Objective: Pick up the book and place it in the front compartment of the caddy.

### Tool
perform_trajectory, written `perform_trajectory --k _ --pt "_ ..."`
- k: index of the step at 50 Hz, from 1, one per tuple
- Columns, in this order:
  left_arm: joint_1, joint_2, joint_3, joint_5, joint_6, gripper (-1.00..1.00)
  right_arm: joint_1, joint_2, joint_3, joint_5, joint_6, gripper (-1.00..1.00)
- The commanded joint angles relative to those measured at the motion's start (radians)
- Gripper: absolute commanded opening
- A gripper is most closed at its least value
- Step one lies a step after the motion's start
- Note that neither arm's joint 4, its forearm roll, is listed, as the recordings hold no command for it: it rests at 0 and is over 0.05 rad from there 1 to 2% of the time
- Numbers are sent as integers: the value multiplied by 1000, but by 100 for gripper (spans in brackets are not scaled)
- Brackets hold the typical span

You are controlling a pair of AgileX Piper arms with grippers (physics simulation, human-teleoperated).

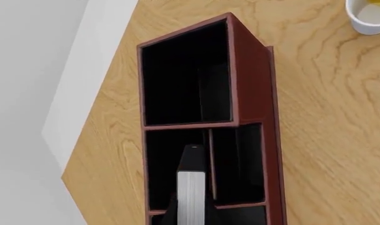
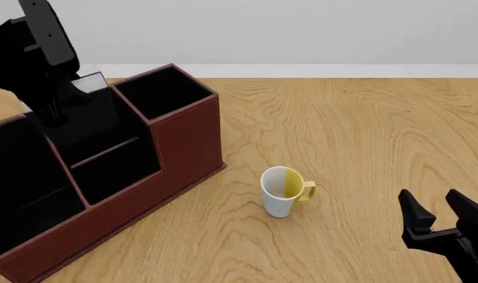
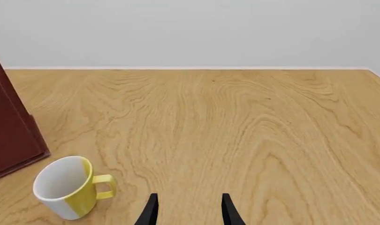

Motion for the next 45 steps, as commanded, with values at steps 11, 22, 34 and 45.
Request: perform_trajectory --k 11,22,34,45 --pt "36 40 56 -111 25 -100 -3 28 0 -23 -10 100" --pt "42 67 75 -148 26 -100 -3 67 0 -56 -10 100" --pt "38 76 90 -173 27 -100 -6 73 0 -62 -9 100" --pt "48 91 118 -223 49 -100 -6 99 0 -85 -10 100"
